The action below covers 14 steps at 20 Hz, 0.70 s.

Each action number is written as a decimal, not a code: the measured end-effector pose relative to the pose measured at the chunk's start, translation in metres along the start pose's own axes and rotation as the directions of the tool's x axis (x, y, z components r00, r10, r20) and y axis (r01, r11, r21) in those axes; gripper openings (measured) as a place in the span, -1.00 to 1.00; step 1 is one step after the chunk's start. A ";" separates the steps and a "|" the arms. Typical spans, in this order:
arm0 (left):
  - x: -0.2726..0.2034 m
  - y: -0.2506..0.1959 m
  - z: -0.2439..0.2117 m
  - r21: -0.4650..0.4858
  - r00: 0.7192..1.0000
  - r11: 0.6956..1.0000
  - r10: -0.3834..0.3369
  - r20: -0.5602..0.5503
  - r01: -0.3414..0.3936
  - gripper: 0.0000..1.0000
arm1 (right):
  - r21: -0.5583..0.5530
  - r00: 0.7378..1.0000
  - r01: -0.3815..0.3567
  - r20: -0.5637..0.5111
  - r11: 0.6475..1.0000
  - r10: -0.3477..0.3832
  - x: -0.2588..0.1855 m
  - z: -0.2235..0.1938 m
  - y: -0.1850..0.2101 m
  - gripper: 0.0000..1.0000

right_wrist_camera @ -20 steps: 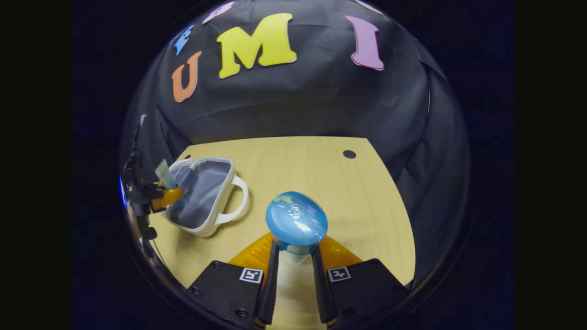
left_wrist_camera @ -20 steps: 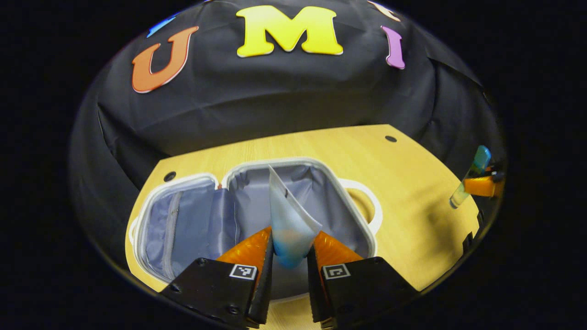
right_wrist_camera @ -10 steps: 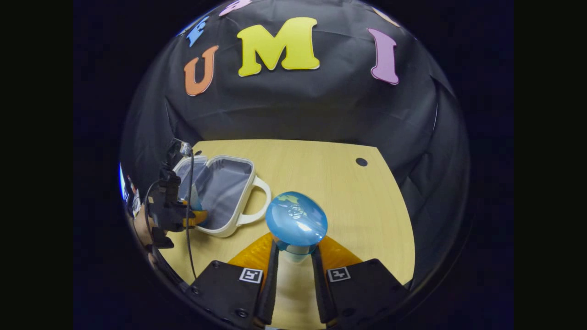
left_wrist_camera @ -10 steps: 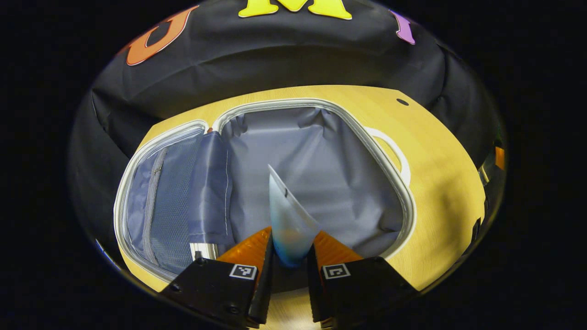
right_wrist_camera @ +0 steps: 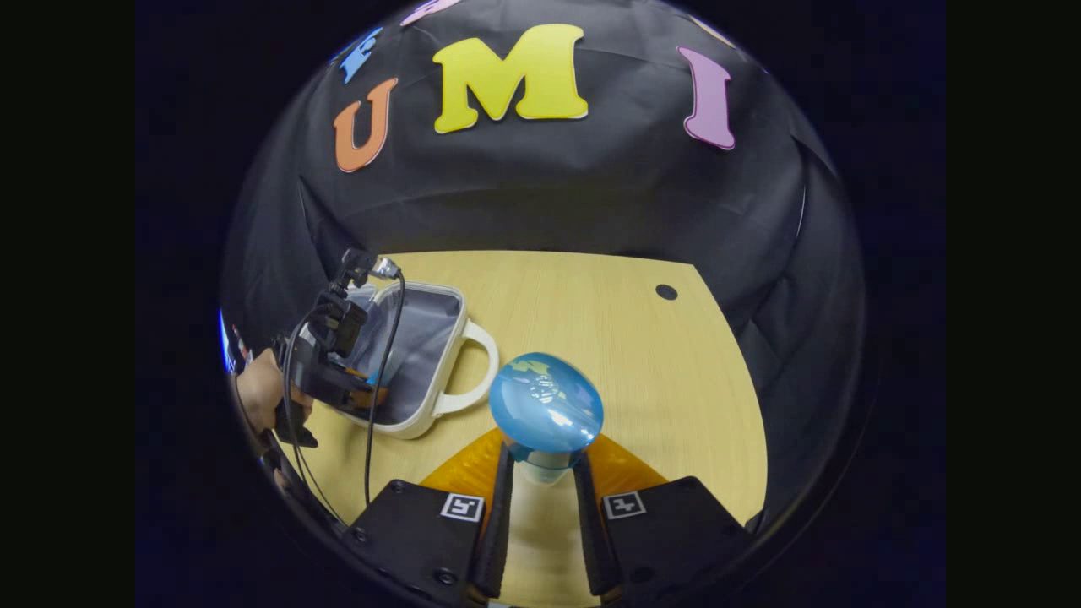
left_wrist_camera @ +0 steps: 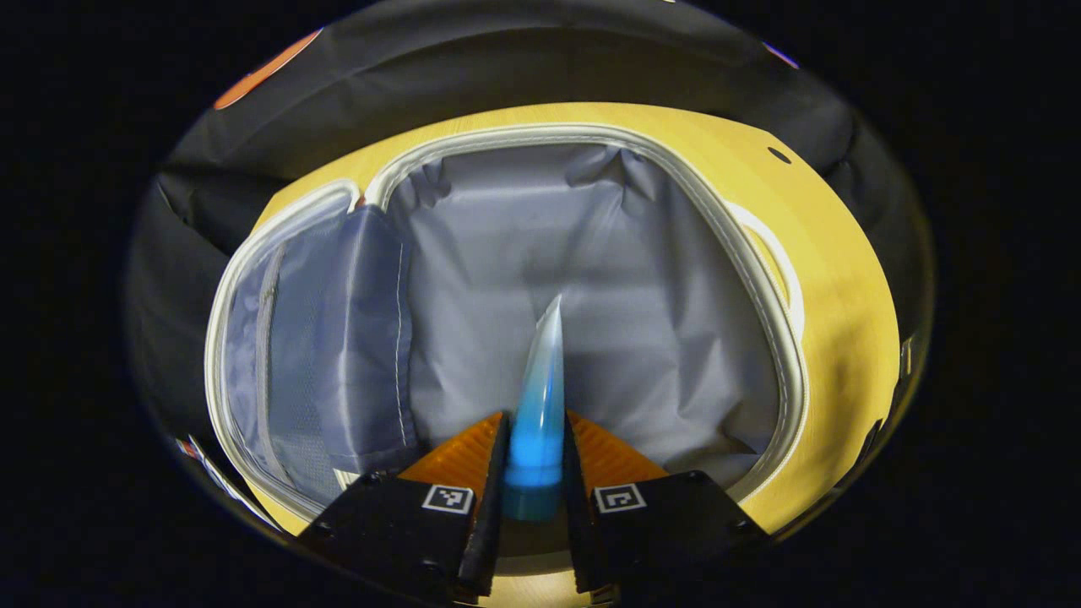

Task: First open the suitcase, pack the skin care products into it, and then close the suitcase.

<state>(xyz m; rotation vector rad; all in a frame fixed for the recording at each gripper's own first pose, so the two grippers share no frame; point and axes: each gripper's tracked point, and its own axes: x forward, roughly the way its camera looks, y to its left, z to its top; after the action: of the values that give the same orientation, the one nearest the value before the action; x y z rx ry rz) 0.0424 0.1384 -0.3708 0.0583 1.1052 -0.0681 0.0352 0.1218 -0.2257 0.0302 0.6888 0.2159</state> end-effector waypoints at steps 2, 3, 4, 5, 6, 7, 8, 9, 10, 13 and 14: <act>-0.002 0.001 -0.001 -0.011 1.000 1.000 0.001 0.000 -0.001 -0.25 | -0.013 1.000 -0.001 0.001 1.000 0.001 0.002 0.001 0.003 -0.36; -0.002 0.002 -0.001 -0.015 1.000 1.000 0.002 -0.001 -0.002 -0.25 | -0.022 1.000 -0.005 0.000 1.000 0.005 0.003 0.002 0.006 -0.36; -0.003 0.000 0.000 -0.027 1.000 1.000 -0.005 0.011 0.005 -0.25 | -0.029 1.000 -0.011 0.001 1.000 0.011 0.004 0.005 0.009 -0.31; -0.006 -0.006 0.000 -0.045 0.999 0.998 -0.032 0.030 0.034 -0.23 | -0.038 1.000 -0.020 0.004 0.999 0.020 0.006 0.008 0.015 -0.31; -0.009 -0.011 0.000 -0.067 0.998 0.996 -0.057 0.041 0.059 -0.17 | -0.049 0.999 -0.031 0.010 0.998 0.031 0.008 0.014 0.020 -0.31; -0.016 -0.013 -0.004 -0.088 0.997 0.994 -0.068 0.038 0.071 -0.06 | -0.060 0.999 -0.041 0.018 0.997 0.042 0.011 0.020 0.026 -0.31; -0.025 -0.015 -0.006 -0.102 0.996 0.992 -0.076 0.043 0.080 0.10 | -0.071 0.998 -0.051 0.025 0.996 0.052 0.014 0.027 0.033 -0.36; -0.033 -0.014 -0.004 -0.111 0.995 0.990 -0.075 0.069 0.083 0.58 | -0.079 0.998 -0.059 0.031 0.995 0.061 0.019 0.034 0.040 -0.31; -0.045 -0.013 0.000 -0.114 0.991 0.989 -0.078 0.107 0.090 0.39 | -0.082 0.997 -0.070 0.036 0.994 0.073 0.023 0.041 0.049 -0.36; -0.093 0.001 0.016 -0.085 0.959 0.993 -0.052 0.277 0.078 0.86 | -0.094 0.992 -0.119 0.041 0.988 0.123 0.035 0.056 0.083 -0.31; -0.112 0.012 0.020 -0.069 0.941 0.996 -0.022 0.337 0.048 0.96 | -0.104 0.989 -0.135 0.038 0.985 0.140 0.040 0.060 0.096 -0.31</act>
<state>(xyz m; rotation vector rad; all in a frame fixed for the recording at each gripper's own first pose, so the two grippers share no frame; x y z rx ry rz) 0.0114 0.1513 -0.2619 -0.0416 0.7649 -0.0649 0.0852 0.2267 -0.1956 -0.0145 0.6305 0.3820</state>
